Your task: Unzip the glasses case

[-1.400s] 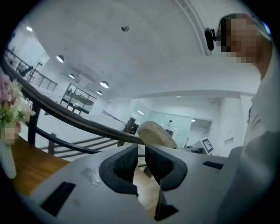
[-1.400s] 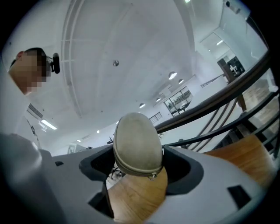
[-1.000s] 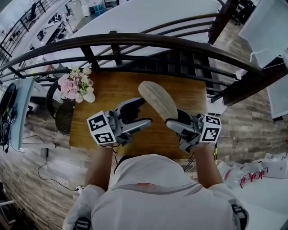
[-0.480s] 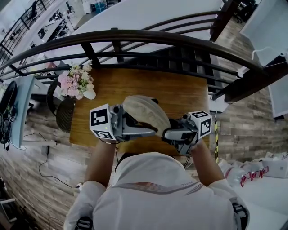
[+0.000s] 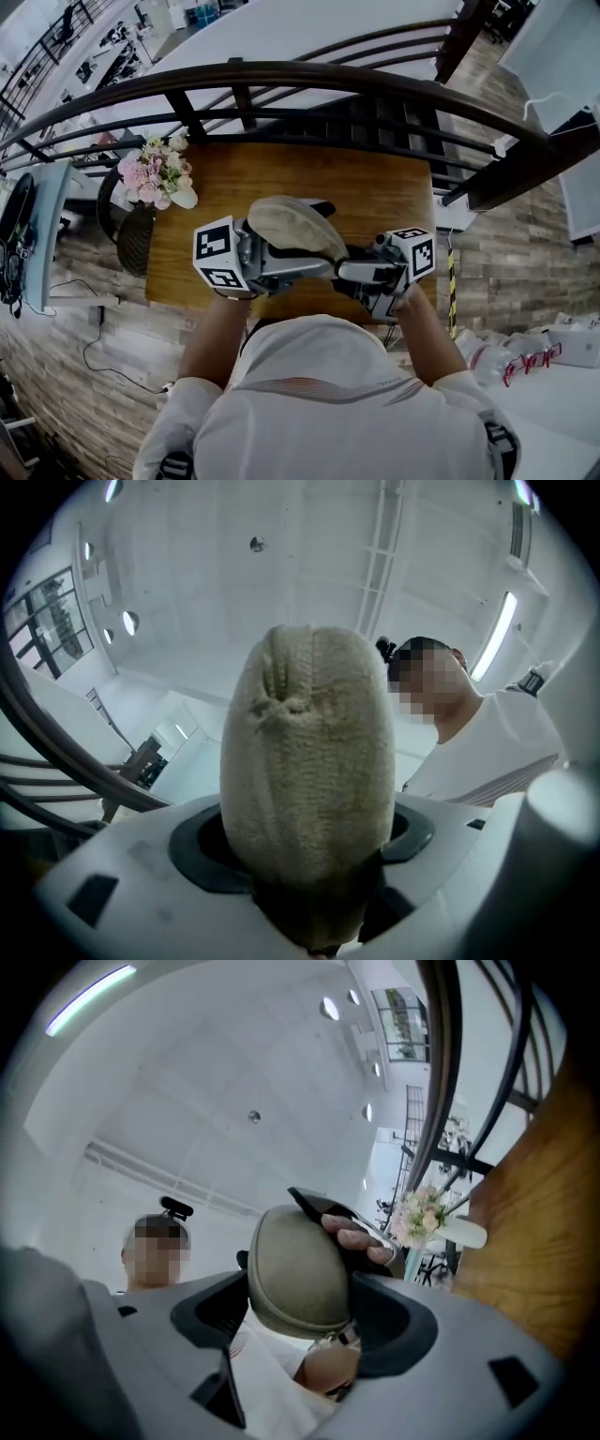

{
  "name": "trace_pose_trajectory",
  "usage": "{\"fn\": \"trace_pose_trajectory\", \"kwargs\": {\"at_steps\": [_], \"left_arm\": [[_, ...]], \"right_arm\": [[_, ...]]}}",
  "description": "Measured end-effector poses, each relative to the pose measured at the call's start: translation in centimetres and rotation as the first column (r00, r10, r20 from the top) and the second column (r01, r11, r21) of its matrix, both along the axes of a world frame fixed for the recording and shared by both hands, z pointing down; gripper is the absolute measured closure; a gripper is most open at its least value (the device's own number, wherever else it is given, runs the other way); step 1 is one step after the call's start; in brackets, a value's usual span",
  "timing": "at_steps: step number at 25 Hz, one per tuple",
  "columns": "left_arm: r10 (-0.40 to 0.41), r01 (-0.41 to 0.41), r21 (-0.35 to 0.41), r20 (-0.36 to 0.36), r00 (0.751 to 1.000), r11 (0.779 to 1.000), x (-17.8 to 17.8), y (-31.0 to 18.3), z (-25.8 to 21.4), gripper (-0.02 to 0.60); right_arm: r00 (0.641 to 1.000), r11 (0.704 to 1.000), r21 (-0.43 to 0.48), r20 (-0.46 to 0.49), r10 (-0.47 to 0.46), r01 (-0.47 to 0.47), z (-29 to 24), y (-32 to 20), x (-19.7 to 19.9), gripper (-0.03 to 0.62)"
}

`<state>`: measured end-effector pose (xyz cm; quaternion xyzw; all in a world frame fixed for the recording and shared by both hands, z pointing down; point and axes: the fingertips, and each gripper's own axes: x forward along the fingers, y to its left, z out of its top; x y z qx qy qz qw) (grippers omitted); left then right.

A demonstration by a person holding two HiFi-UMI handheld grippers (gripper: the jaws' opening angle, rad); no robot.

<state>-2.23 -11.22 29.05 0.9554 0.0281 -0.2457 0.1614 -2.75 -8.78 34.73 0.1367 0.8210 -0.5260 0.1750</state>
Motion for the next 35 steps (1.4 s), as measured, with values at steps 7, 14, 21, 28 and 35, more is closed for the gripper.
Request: {"fn": "trace_pose_trajectory", "kwargs": {"at_steps": [7,14,21,28,35], "left_arm": [[-0.284,0.290,-0.202,0.058,0.957,0.935,-2.4,-6.5,0.5,0.252],[-0.428,0.447,-0.295,0.130,0.894,0.844,-4.2,-9.9,2.4,0.252],[-0.413,0.425,-0.309,0.107,0.904,0.851,-3.3,-10.1,1.8,0.252],[-0.385,0.392,-0.308,0.086,0.919,0.867,-3.3,-9.5,1.6,0.252],[-0.415,0.419,-0.340,0.088,0.906,0.842,-4.0,-9.9,2.3,0.252]], "right_arm": [[0.909,0.893,0.315,-0.164,0.384,-0.321,-0.4,-4.2,3.4,0.217],[0.632,0.672,0.690,-0.399,0.664,-0.270,2.5,-5.9,2.8,0.323],[0.680,0.746,0.587,-0.408,0.609,-0.315,3.2,-6.1,1.9,0.399],[0.746,0.833,0.472,-0.435,0.504,-0.287,4.8,-5.7,0.8,0.381],[0.665,0.785,0.577,-0.497,0.557,-0.226,5.3,-5.6,0.3,0.393]]}}
